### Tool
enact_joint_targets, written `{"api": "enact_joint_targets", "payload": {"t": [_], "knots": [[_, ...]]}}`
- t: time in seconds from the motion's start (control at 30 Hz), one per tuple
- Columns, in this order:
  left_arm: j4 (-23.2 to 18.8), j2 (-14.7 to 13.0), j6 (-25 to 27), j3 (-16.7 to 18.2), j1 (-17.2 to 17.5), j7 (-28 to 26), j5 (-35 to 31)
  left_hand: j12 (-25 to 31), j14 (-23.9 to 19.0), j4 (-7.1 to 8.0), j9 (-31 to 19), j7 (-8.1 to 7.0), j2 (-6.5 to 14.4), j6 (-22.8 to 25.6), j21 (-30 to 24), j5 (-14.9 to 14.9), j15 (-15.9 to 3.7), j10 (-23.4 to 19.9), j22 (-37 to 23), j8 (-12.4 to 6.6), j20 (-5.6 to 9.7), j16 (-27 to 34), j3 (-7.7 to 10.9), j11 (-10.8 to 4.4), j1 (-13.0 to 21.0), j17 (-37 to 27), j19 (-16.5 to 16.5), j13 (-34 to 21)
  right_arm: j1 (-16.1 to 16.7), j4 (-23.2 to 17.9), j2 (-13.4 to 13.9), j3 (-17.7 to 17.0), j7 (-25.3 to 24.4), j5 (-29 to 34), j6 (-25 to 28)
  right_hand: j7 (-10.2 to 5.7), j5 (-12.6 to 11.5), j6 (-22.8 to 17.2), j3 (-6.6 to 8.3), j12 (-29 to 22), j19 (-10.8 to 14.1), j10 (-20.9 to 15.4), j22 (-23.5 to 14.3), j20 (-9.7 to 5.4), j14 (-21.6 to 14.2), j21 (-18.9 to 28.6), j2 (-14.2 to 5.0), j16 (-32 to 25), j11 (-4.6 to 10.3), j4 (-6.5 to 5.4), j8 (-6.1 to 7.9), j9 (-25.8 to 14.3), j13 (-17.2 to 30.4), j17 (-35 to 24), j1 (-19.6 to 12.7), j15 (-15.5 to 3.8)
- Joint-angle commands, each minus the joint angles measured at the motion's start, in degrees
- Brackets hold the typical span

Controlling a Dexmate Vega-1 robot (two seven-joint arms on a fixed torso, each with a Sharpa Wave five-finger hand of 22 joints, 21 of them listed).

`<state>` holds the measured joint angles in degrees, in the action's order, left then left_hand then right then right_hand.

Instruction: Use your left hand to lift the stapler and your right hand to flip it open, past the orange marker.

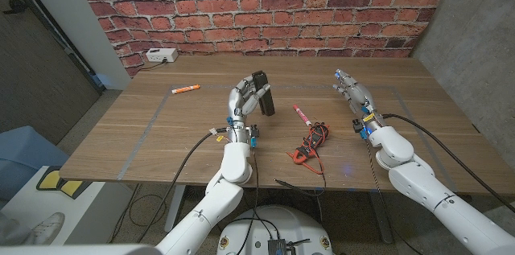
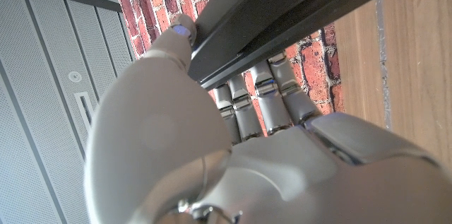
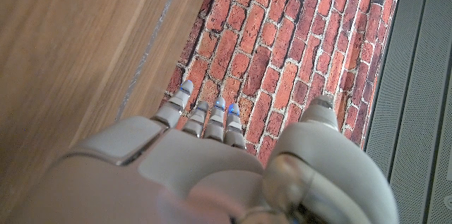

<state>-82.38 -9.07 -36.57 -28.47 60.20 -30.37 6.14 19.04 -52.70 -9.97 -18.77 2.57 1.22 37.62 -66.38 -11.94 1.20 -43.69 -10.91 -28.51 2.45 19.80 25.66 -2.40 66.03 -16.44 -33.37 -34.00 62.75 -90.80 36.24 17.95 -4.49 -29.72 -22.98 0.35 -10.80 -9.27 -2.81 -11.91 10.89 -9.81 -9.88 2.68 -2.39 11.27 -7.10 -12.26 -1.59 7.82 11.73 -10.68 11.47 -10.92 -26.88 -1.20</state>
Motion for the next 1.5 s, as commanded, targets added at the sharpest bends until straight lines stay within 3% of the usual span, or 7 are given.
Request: {"api": "enact_joint_targets", "payload": {"t": [0.03, 0.37, 0.6, 0.77, 1.1, 1.23, 1.5], "knots": [[2.56, 3.01, -0.62, -0.26, -1.51, -0.47, 1.97, -0.17, -8.34, 0.39, -2.06, -10.77, 5.42, 10.53, -1.54, 0.31, -15.05, -9.3, 0.0, -0.58, 7.43, -0.21, 0.63, -9.32, 2.9, -0.06, -0.2, -0.14, 0.66, -1.91, 0.87, 0.13, -1.31, 1.07, 1.96, 0.82, 0.16, -1.58, 0.87, -0.52, 1.23, -1.01, 0.06, 0.09, -1.02, 0.5, -0.09, -0.34, -1.03, 0.41, 0.58, -0.17, -0.03, -0.04, -1.45, 0.77], [2.22, 1.9, 1.31, -1.14, -2.94, 4.08, 5.83, -0.54, -8.11, 0.31, -2.0, -11.07, 5.14, 10.76, -1.49, 0.58, -15.08, -9.58, 0.28, -0.45, 7.41, -0.54, 0.52, -9.32, 2.79, 0.31, 0.38, 0.09, 0.55, -1.68, 1.13, 0.42, 1.3, -0.44, 1.36, 0.86, 0.13, -2.01, 1.65, -0.51, 1.72, -1.43, 0.05, -0.07, -1.39, 0.49, -0.6, -0.29, -1.01, 0.75, 0.55, -0.16, -0.07, -0.04, -2.64, 0.6], [2.67, 1.73, 1.91, -1.47, -3.95, 6.61, 8.51, -0.94, -7.96, 0.39, -1.96, -11.06, 5.2, 11.33, -1.44, 0.65, -15.08, -9.55, 0.39, -0.52, 7.31, -0.73, 0.51, -9.27, 2.66, 0.51, 0.77, 0.33, 1.44, -2.78, 1.71, 0.08, 0.51, 0.41, 1.15, 0.92, 0.07, -2.38, 2.15, -0.52, 1.93, -1.71, 0.03, -0.12, -1.74, 0.47, -0.96, -0.33, -0.92, 0.9, 0.58, -0.16, -0.09, -0.06, -3.33, 0.4], [3.89, 2.8, 1.74, -1.48, -4.54, 7.77, 11.24, -1.12, -7.96, 0.37, -1.92, -11.04, 5.13, 11.47, -1.5, 0.68, -15.09, -9.6, 0.41, -0.5, 7.29, -0.77, 0.45, -9.25, 2.62, 0.59, 0.83, 0.47, 2.16, -3.36, 1.67, -0.19, 0.02, 0.36, 0.98, 0.13, 0.04, -3.46, 2.8, -0.63, 2.38, -2.4, -0.02, -0.29, -2.45, 0.49, -1.32, -0.5, 0.16, 0.95, 0.79, -0.16, -0.08, -0.16, -4.12, -0.46], [6.06, 4.31, 1.7, -1.47, -5.57, 9.21, 14.56, -1.49, -8.08, 0.29, -1.83, -10.74, 5.03, 11.9, -1.66, 0.73, -15.09, -9.73, 0.43, -0.5, 7.29, -0.76, 0.36, -9.22, 2.63, 0.69, 0.94, 0.77, 2.59, -5.06, 2.83, -0.03, -0.66, 2.1, 2.25, -0.62, 0.03, -3.31, 3.17, -0.55, 2.43, -2.44, -0.04, -0.47, -3.1, 0.4, -1.54, -0.76, 0.8, 0.8, 0.57, -0.18, -0.02, -0.35, -4.38, -0.98], [6.34, 4.84, 1.57, -1.31, -5.72, 9.33, 15.49, -1.57, -8.17, 0.25, -1.79, -10.85, 5.0, 11.9, -1.74, 0.73, -15.09, -9.84, 0.43, -0.43, 7.29, -0.7, 0.33, -9.22, 2.68, 0.65, 0.95, 0.83, 2.63, -5.58, 2.94, 0.13, -1.01, 2.63, 2.7, -1.84, -0.01, -3.15, 3.54, -0.46, 2.46, -2.28, -0.06, -0.4, -3.34, 0.34, -1.75, -0.9, 1.45, 0.76, 0.42, -0.2, 0.09, -0.55, -4.71, -1.38], [6.0, 5.34, 1.92, -1.3, -5.51, 9.97, 17.3, -1.28, -8.62, 0.25, -1.71, -10.87, 5.04, 11.99, -1.86, 0.72, -15.06, -10.55, 0.45, -0.29, 7.31, -0.26, 0.32, -9.22, 2.76, 0.22, 1.13, 0.39, 3.11, -7.03, 3.65, 0.48, -2.62, 5.41, 3.62, -1.69, -0.03, -2.8, 3.91, -0.42, 2.48, -2.13, -0.09, 0.08, -3.64, 0.3, -1.8, -1.07, 1.72, 0.87, 0.22, -0.23, 0.25, -0.73, -5.2, -1.56]]}}
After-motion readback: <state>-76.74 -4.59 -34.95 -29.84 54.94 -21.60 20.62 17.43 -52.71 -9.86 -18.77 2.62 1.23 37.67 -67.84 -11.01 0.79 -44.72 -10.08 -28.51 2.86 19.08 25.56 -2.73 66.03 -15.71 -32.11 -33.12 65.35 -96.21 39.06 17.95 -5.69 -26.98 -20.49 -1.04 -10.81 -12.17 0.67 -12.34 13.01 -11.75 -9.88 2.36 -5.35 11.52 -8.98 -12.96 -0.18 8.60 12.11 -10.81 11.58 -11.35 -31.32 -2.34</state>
